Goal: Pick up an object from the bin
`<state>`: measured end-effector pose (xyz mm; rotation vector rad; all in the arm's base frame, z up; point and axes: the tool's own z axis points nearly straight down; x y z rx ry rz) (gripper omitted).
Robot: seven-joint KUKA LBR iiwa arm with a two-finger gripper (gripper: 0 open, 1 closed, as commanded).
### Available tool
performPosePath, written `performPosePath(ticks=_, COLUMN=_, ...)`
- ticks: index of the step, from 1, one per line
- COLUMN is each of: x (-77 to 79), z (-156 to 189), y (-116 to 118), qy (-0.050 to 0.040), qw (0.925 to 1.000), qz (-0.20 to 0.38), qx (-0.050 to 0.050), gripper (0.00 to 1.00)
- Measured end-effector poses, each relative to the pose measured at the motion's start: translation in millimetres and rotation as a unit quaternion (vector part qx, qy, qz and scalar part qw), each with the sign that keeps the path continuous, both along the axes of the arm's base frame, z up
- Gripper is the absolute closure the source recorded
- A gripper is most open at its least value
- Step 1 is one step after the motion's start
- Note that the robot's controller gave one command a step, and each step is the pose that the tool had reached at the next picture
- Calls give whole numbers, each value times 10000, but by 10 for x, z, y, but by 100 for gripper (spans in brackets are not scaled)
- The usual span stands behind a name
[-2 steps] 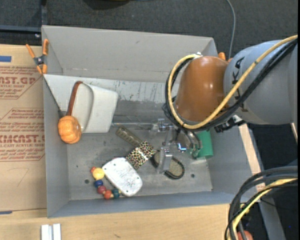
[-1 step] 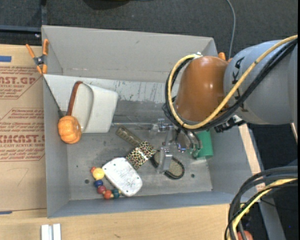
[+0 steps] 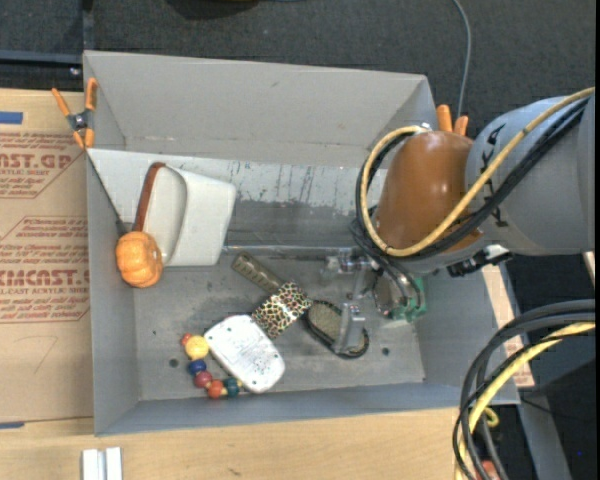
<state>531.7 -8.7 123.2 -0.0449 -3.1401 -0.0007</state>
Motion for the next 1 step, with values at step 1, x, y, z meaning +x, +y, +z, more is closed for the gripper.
performPosePath(ticks=1, x=-86, z=-97, y=-37, qy=-46, qw=9964, qz=850, qx=17, gripper=100)
